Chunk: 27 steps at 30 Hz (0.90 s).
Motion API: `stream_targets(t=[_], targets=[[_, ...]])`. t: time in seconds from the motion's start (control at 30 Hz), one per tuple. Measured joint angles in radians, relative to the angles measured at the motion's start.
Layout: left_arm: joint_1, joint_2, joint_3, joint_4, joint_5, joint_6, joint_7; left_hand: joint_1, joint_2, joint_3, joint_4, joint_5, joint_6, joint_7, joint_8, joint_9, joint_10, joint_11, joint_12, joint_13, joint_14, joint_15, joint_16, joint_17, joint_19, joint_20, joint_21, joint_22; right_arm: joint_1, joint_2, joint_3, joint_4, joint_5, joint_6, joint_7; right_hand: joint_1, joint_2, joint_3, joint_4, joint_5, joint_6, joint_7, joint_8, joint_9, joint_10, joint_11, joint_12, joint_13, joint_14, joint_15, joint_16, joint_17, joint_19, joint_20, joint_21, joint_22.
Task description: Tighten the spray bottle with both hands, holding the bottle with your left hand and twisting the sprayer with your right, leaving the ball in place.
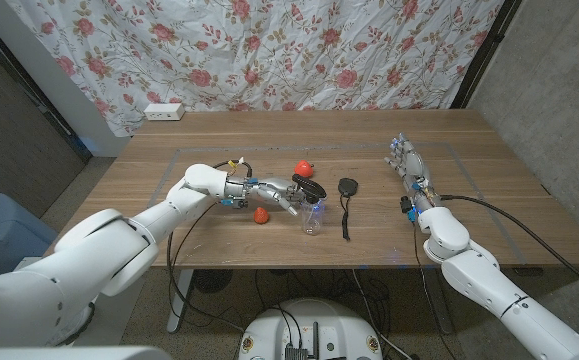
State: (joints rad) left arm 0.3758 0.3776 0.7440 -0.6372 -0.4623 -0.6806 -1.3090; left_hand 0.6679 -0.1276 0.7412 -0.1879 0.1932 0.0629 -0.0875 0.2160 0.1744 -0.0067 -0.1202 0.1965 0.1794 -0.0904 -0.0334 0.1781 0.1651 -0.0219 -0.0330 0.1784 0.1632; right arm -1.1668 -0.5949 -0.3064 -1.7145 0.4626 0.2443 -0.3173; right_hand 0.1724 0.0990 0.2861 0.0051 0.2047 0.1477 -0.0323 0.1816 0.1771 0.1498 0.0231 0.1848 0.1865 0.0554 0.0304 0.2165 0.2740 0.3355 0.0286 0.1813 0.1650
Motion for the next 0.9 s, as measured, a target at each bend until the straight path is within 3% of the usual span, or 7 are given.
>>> stream_targets(t=[0.5, 0.63, 0.9], targets=[[-0.014, -0.045, 0.001, 0.07, 0.012, -0.053, -0.004, 0.068, 0.004, 0.009, -0.001, -0.012, 0.036, -0.004, 0.007, 0.004, 0.044, 0.002, 0.016, 0.005, 0.052, -0.002, 0.011, 0.0, 0.035, 0.001, 0.008, 0.0, -0.046, -0.018, 0.025, -0.045, -0.003, -0.006, -0.018, 0.0, 0.0, 0.004, -0.004, 0.0, 0.0, 0.0, 0.0, 0.0, 0.0, 0.0, 0.004, 0.0, 0.0, 0.0, 0.0, -0.005, 0.0, 0.0, 0.0, 0.0], [-0.025, -0.065, 0.001, 0.114, 0.017, -0.064, -0.003, 0.09, 0.0, 0.012, -0.004, -0.012, 0.056, 0.002, 0.018, 0.005, 0.059, 0.002, 0.016, 0.005, 0.062, 0.0, 0.012, 0.0, 0.045, 0.002, 0.008, 0.0, -0.054, -0.019, 0.03, -0.051, -0.003, -0.007, -0.022, 0.0, 0.0, 0.001, -0.007, 0.0, 0.0, 0.0, 0.0, 0.0, 0.0, 0.0, 0.004, 0.0, 0.0, 0.0, 0.0, -0.005, 0.0, 0.0, 0.0, 0.0], [-0.045, -0.102, 0.001, 0.187, 0.037, -0.079, 0.018, 0.143, -0.008, 0.012, -0.004, -0.012, 0.107, -0.015, 0.043, 0.01, 0.098, -0.015, 0.023, 0.01, 0.102, 0.001, 0.012, 0.0, 0.057, 0.001, 0.008, 0.0, -0.068, -0.02, 0.039, -0.059, -0.003, -0.007, -0.025, 0.0, 0.0, 0.001, -0.007, 0.0, -0.004, 0.004, 0.0, 0.0, 0.0, 0.0, 0.004, 0.0, 0.0, 0.0, 0.0, -0.005, 0.0, 0.0, 0.0, 0.0]])
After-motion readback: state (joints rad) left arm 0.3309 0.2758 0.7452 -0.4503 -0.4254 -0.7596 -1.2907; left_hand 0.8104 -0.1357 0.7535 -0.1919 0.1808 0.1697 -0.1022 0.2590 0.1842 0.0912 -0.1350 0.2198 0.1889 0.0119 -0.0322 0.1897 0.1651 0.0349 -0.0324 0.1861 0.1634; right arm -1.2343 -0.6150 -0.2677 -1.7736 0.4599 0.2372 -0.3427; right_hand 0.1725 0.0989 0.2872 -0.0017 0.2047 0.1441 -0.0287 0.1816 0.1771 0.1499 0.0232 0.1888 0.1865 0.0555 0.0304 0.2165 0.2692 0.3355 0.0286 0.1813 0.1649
